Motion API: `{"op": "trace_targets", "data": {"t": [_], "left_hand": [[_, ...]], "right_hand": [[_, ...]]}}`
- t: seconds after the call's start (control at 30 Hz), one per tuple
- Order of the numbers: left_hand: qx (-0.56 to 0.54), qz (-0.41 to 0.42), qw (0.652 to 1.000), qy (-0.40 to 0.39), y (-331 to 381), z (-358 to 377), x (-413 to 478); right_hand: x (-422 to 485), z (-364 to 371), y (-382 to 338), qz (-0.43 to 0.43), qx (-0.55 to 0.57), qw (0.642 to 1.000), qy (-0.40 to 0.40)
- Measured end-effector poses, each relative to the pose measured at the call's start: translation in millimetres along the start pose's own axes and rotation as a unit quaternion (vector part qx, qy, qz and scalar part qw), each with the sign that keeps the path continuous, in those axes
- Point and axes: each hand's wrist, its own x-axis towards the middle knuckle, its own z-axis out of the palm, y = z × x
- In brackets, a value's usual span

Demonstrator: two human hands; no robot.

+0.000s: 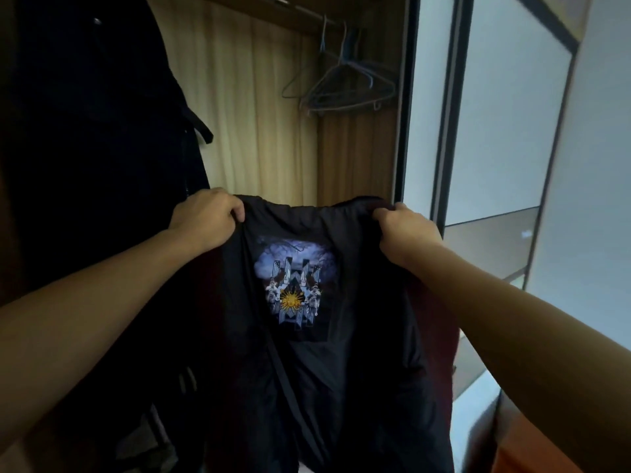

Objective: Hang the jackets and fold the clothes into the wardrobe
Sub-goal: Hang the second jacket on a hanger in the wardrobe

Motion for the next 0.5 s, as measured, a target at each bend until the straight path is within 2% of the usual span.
{"op": "trace_targets", "data": {"t": [0.23, 0.5], "left_hand": [[-0.009, -0.026, 0.997, 0.067, -26, 31, 76], [0.037, -0.022, 0.993, 0.114, -58, 19, 158]], "right_hand": [[101, 19, -9, -0.031, 0.025, 0.998, 0.051], [206, 27, -10, -0.044, 0.021, 0.995, 0.092]]}}
